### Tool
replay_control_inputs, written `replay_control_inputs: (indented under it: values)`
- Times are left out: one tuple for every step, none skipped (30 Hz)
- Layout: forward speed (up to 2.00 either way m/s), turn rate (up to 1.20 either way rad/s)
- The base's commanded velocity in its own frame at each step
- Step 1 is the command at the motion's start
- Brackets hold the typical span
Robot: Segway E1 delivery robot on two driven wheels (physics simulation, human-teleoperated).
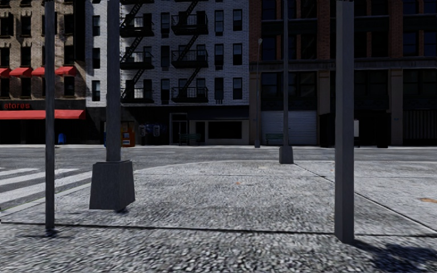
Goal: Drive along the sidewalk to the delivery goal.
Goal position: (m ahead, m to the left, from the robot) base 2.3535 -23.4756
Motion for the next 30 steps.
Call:
replay_control_inputs:
  values:
    - [2.00, 0.00]
    - [2.00, 0.00]
    - [2.00, 0.00]
    - [2.00, 0.00]
    - [2.00, 0.00]
    - [2.00, 0.00]
    - [2.00, 0.00]
    - [2.00, 0.00]
    - [2.00, 0.00]
    - [2.00, 0.00]
    - [2.00, 0.00]
    - [2.00, 0.00]
    - [2.00, 0.00]
    - [2.00, 0.00]
    - [2.00, 0.00]
    - [2.00, 0.00]
    - [2.00, 0.00]
    - [2.00, 0.00]
    - [2.00, 0.00]
    - [2.00, -0.10]
    - [2.00, -0.10]
    - [2.00, -0.30]
    - [2.00, -0.39]
    - [2.00, -0.55]
    - [2.00, -1.00]
    - [2.00, -1.03]
    - [2.00, -1.03]
    - [2.00, -1.04]
    - [2.00, -1.04]
    - [2.00, -1.04]
